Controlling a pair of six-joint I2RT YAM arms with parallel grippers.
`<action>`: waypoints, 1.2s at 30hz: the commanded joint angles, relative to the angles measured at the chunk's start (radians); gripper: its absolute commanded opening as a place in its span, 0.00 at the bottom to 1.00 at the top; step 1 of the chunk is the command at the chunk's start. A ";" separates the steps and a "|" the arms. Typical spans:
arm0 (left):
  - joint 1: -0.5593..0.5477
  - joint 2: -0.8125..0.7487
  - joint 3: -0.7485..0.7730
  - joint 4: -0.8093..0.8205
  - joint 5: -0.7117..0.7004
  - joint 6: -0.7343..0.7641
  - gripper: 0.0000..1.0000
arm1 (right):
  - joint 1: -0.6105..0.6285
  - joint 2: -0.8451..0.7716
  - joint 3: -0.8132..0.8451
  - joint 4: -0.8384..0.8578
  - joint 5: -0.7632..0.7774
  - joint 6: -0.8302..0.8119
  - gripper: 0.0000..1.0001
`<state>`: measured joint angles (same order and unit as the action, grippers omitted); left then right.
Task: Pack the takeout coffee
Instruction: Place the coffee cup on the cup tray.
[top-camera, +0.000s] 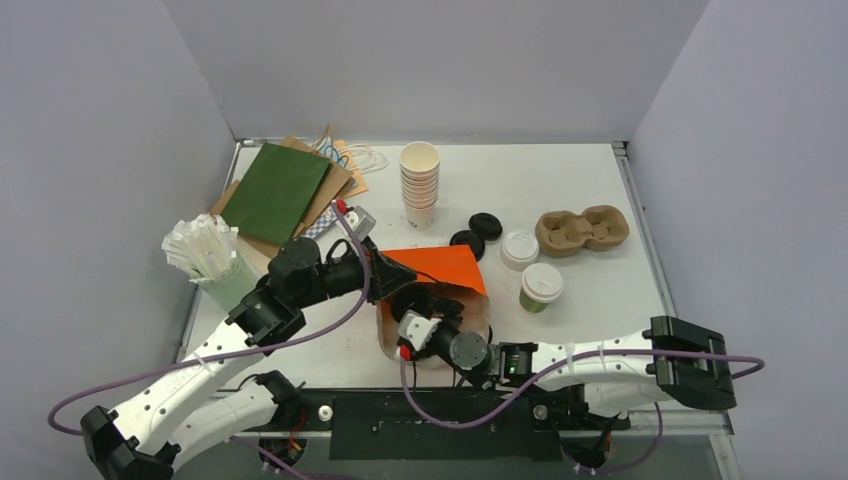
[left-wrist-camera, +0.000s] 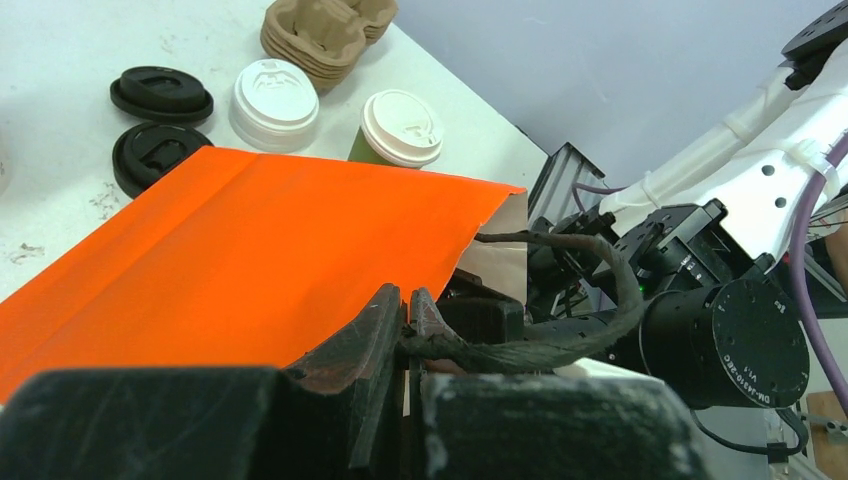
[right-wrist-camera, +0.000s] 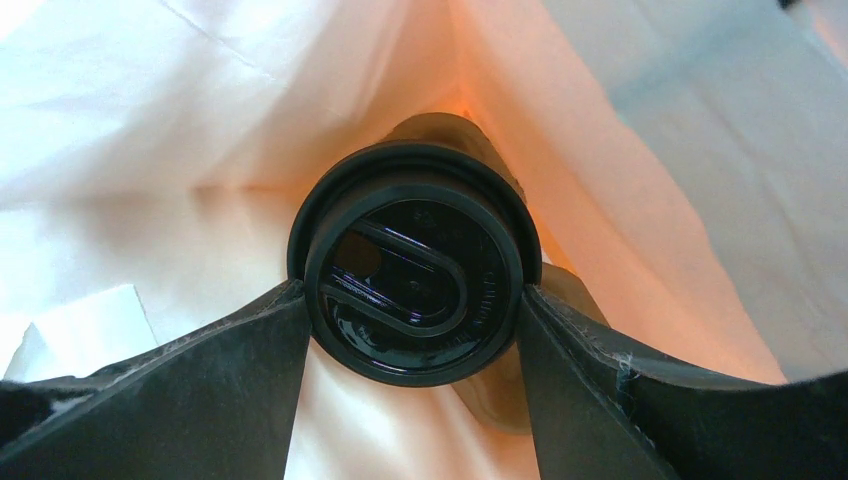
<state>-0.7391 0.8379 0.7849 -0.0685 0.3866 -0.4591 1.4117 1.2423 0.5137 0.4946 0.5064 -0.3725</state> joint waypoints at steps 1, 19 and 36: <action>-0.003 -0.018 0.030 0.015 -0.005 0.012 0.00 | 0.011 0.020 0.025 0.033 -0.019 -0.046 0.39; -0.020 0.022 0.033 -0.028 0.156 0.048 0.00 | -0.046 0.015 0.083 -0.034 -0.104 -0.195 0.40; -0.030 0.025 0.085 -0.105 0.142 0.058 0.00 | -0.058 0.028 0.149 -0.225 -0.119 -0.312 0.42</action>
<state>-0.7612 0.8692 0.8124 -0.1661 0.5068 -0.4137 1.3617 1.2877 0.6037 0.2985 0.3950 -0.6449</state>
